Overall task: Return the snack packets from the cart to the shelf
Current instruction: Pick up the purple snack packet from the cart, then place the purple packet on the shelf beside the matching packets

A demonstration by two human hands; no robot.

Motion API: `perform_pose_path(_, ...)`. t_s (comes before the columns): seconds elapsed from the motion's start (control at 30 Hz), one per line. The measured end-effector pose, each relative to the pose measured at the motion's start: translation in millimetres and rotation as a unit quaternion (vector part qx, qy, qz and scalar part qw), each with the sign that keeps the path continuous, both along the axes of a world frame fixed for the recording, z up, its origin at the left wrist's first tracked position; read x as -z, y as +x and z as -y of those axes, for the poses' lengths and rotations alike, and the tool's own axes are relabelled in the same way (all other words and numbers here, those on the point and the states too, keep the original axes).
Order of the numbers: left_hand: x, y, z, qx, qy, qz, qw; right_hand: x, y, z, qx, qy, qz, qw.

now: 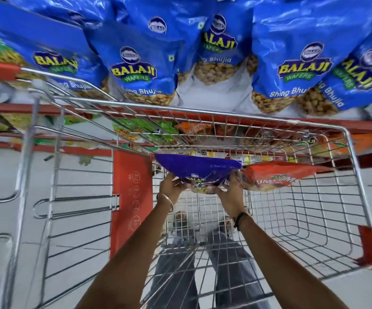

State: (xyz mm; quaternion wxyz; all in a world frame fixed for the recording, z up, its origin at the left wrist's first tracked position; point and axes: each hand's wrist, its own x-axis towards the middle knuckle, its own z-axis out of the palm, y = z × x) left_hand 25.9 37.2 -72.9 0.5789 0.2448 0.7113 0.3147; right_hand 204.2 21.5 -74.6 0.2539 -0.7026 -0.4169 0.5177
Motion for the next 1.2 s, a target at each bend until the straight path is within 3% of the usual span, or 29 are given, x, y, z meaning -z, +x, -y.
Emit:
perform_pose_path(0.07, -22, -10, 4, 0.023, -0.023, 0.009, 0.999, -25, -4, 2, -0.009, 0.027, -0.011, 1.0)
perform_pose_path(0.13, -56, -15, 7, 0.057, -0.004, -0.046, 0.997, -56, -7, 4, -0.01, 0.05, -0.027, 0.998)
perform_pose_path(0.2, -92, -18, 9, 0.076, 0.041, -0.071, 0.994, -93, -7, 7, -0.009, 0.07, -0.045, 0.997)
perform_pose_path(0.3, -148, -19, 8, 0.053, 0.103, -0.018, 0.993, -141, -3, 11, -0.014, 0.114, -0.066, 0.991)
perform_pose_path(0.37, -188, -18, 11, 0.054, 0.147, -0.035, 0.987, -179, 3, 14, -0.012, 0.158, -0.061, 0.986)
perform_pose_path(0.67, -341, 0, -5, 0.068, 0.369, -0.13, 0.918, -327, 32, -20, 0.0, 0.329, -0.086, 0.94)
perform_pose_path(0.9, -448, 19, -57, 0.028, 0.486, -0.118, 0.865, -427, 40, -86, 0.019, 0.454, -0.11, 0.884)
perform_pose_path(1.03, -488, 23, -101, 0.005, 0.533, -0.121, 0.837, -472, 39, -133, 0.025, 0.509, -0.128, 0.851)
perform_pose_path(1.2, -494, 27, -159, -0.033, 0.557, -0.102, 0.824, -484, 35, -197, 0.013, 0.534, -0.128, 0.836)
